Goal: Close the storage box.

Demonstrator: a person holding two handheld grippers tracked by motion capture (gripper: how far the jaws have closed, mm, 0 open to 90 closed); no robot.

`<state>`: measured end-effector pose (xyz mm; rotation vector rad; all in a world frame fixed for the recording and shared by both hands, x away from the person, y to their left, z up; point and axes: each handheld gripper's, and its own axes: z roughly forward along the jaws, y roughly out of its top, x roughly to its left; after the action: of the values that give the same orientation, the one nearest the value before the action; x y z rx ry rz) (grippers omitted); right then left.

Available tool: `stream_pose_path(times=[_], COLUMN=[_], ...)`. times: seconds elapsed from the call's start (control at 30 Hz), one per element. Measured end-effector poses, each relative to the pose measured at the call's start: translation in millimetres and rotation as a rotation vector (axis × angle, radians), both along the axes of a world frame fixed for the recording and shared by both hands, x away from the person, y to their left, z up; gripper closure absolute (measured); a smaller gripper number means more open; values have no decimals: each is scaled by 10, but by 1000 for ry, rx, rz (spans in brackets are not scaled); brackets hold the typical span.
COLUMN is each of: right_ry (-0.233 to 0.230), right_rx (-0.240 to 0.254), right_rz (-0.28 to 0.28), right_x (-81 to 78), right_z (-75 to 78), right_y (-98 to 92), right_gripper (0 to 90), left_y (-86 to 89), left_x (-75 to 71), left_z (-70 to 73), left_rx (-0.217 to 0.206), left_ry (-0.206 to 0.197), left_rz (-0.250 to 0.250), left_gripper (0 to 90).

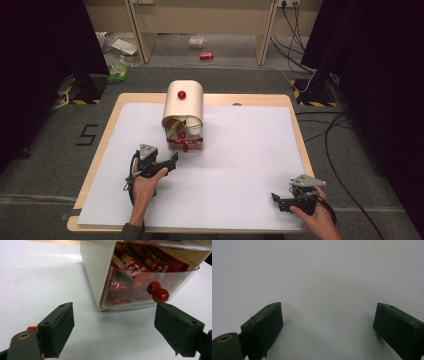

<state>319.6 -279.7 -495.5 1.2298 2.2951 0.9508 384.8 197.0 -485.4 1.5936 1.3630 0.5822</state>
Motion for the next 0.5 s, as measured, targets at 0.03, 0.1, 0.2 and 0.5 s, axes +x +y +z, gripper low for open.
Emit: stream_pose_path(times=[0.03,0.1,0.2,0.5], right_ry=[-1,-1,0,0], right_rx=[-1,-1,0,0], right_rz=[1,1,0,0], right_x=[0,0,-1,-1], right_z=[0,0,0,0], right_y=[-1,-1,0,0], right_gripper=[93,93,93,93], left_y=[-2,-5,9,42], left_x=[-6,-15,-37,-113], left_z=[-1,9,36,105], left_rx=[3,13,14,15], left_ry=[1,1,-5,-21], left_rz=[-1,-8,-7,-11], left_gripper=[159,159,158,158])
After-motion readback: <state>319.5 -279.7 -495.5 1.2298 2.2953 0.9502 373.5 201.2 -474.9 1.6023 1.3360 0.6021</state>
